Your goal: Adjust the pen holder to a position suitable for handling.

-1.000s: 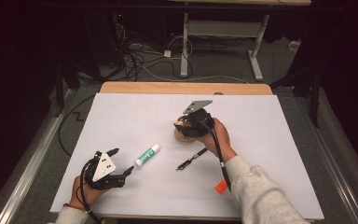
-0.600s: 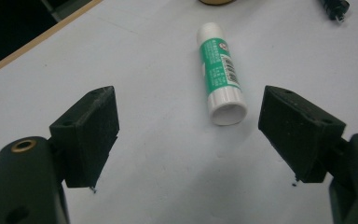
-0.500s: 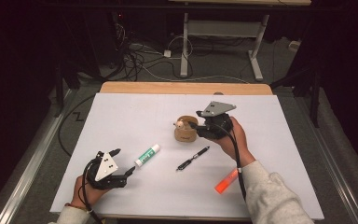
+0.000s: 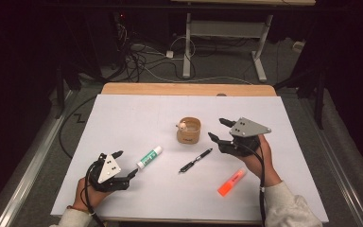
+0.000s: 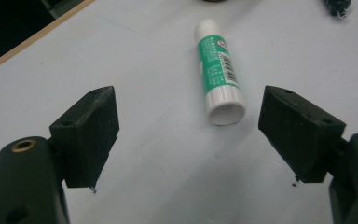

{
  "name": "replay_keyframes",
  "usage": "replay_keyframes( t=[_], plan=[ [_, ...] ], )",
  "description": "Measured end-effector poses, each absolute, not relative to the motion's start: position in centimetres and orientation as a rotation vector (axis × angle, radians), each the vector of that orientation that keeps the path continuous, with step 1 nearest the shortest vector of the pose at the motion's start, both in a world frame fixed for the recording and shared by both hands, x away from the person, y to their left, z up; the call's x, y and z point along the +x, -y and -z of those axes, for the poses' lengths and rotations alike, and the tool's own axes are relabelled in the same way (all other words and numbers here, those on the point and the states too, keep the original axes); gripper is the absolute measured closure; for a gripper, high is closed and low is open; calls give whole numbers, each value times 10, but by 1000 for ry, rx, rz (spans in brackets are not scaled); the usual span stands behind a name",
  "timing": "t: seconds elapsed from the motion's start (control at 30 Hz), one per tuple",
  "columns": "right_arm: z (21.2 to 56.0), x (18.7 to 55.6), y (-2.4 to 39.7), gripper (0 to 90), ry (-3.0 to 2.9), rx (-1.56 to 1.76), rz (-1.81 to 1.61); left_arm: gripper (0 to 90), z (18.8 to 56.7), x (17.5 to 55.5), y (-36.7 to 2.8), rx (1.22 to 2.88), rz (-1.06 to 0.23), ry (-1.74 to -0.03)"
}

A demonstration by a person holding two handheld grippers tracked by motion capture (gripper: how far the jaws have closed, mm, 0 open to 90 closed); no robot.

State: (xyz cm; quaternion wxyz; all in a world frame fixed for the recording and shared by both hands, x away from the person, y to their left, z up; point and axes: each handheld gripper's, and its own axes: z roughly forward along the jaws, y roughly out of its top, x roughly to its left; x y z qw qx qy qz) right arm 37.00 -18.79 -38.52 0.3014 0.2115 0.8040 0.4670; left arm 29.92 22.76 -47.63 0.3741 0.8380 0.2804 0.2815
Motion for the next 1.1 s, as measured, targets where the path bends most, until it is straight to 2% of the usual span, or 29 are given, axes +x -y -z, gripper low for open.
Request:
replay_keyframes(
  t=[0.53,1.1],
  plan=[
    [410,333,232,303,-2053,551,-1223,195,477,300,-227,2157,-722,-720],
    [439,314,279,297,-2015,660,-1202,195,477,299,-226,2167,-724,-718]
  ],
)
